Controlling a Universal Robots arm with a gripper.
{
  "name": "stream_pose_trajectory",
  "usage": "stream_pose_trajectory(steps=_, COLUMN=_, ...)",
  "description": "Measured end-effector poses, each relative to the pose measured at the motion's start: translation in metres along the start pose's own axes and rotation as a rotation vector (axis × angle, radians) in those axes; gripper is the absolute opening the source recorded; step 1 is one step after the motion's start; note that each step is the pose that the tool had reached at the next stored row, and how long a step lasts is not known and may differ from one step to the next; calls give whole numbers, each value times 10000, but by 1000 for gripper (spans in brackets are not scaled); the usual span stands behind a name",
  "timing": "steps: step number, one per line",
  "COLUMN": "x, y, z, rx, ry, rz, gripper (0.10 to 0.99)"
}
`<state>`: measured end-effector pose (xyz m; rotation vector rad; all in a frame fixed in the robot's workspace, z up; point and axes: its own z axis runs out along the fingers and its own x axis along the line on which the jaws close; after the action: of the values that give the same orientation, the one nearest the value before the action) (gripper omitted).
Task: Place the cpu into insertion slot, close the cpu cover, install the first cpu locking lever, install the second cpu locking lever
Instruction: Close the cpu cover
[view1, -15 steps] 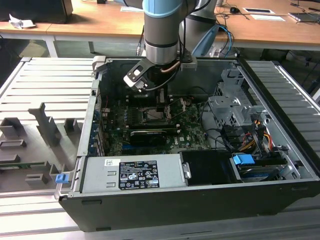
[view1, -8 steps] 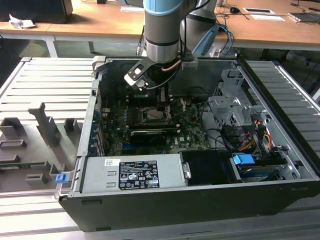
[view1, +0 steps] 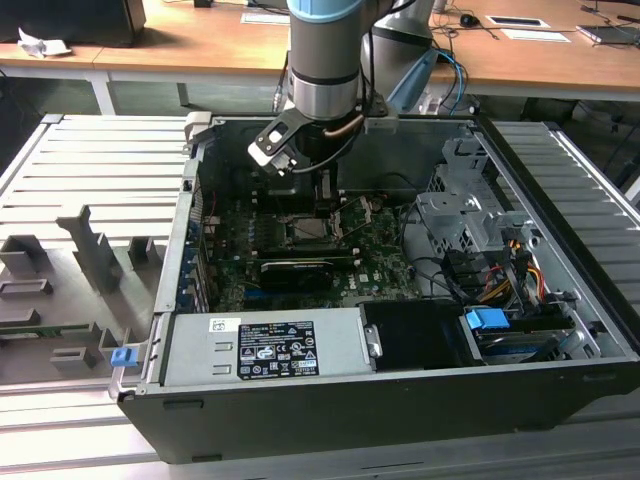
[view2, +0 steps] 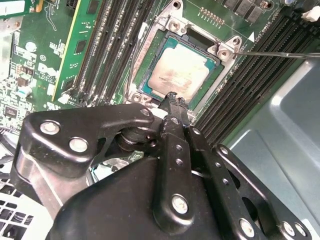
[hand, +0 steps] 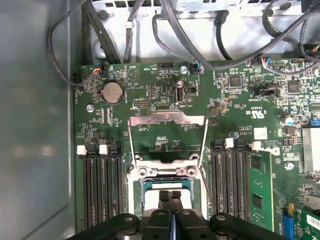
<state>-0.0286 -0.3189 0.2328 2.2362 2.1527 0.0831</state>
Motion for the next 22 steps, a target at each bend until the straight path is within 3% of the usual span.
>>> stream_pose_trajectory(steps=14, x=2, y=3, z=-50, rx=0, ry=-1, rz=0, gripper=106)
stream_pose_trajectory(steps=18, x=2, y=5, z=-84, rx=0, ry=-3, rz=0, gripper=106)
stream_pose_trajectory(steps=22, x=8, y=12, z=-183, rx=0, ry=-8, rz=-1, gripper=106)
